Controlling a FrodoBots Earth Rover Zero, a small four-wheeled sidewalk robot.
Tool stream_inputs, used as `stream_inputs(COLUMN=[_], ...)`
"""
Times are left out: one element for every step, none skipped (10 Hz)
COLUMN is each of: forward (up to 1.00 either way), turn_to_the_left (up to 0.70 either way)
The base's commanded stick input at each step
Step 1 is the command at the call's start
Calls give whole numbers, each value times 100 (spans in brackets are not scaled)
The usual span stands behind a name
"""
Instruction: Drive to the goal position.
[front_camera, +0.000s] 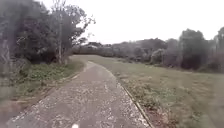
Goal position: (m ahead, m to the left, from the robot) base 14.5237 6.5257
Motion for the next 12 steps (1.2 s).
stream_inputs(forward=[70, 70, 70, 70, 70, 70, 70, 70, 70, 70, 70, 70], turn_to_the_left=[0, 16, 32, 35, 35, 35, 35, 35, 35, 33, 17, 1])
